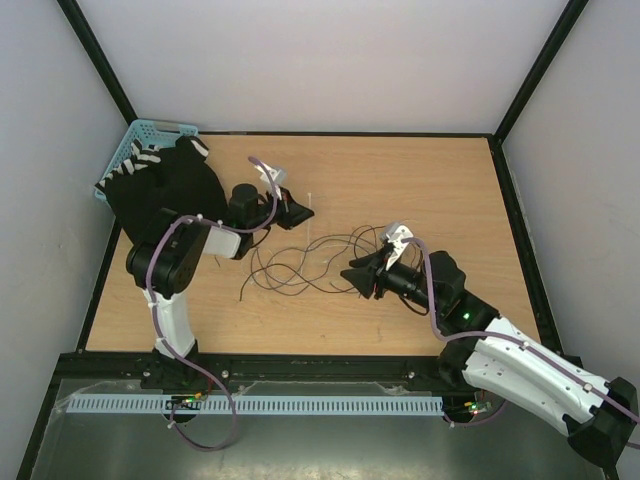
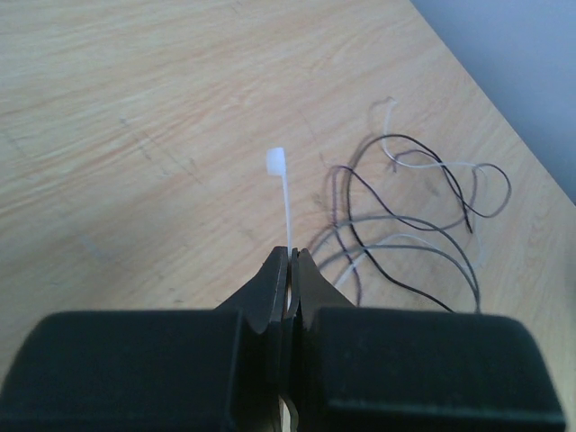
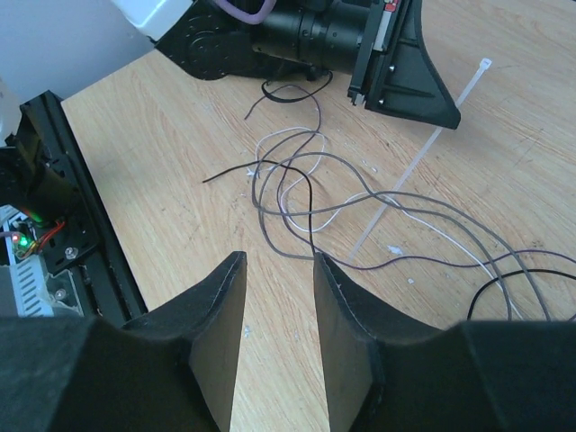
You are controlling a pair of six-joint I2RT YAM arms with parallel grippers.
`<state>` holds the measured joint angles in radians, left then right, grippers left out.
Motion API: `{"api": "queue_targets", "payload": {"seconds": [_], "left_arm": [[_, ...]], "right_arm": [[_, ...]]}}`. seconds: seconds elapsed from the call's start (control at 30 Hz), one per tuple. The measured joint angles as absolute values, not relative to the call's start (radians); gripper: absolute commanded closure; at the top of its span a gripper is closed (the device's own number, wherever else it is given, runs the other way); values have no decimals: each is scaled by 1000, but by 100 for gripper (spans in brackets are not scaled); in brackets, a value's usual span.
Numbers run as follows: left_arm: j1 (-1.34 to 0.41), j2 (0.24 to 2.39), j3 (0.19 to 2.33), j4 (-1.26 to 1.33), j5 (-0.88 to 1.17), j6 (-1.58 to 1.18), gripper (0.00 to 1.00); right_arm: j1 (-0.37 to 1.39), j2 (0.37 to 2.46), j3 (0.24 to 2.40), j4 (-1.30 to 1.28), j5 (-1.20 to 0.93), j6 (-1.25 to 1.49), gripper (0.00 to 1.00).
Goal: Zip-tie the wires
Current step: Adjust the cable at the center of the board.
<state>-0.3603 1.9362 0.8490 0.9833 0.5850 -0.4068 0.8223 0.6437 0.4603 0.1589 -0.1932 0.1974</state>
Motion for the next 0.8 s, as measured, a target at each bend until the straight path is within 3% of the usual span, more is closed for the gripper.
{"api": "queue_targets", "payload": {"seconds": [0.17,0.53,0.7,0.8], "left_arm": [[-404,1887,788,1021,580,-403,100],[-450,1819,673,1059,563,-390,100],[-461,1819,639,1065,548,-402,100],[-466,1817,620,1066,531,-416,100]], "right_arm": [[822,659,448,163,-194,198,53],[822,863,435,169,-282,302,10],[822,997,424,178,-380,388,0],[822,1047,404,189,-415,428,0]]}}
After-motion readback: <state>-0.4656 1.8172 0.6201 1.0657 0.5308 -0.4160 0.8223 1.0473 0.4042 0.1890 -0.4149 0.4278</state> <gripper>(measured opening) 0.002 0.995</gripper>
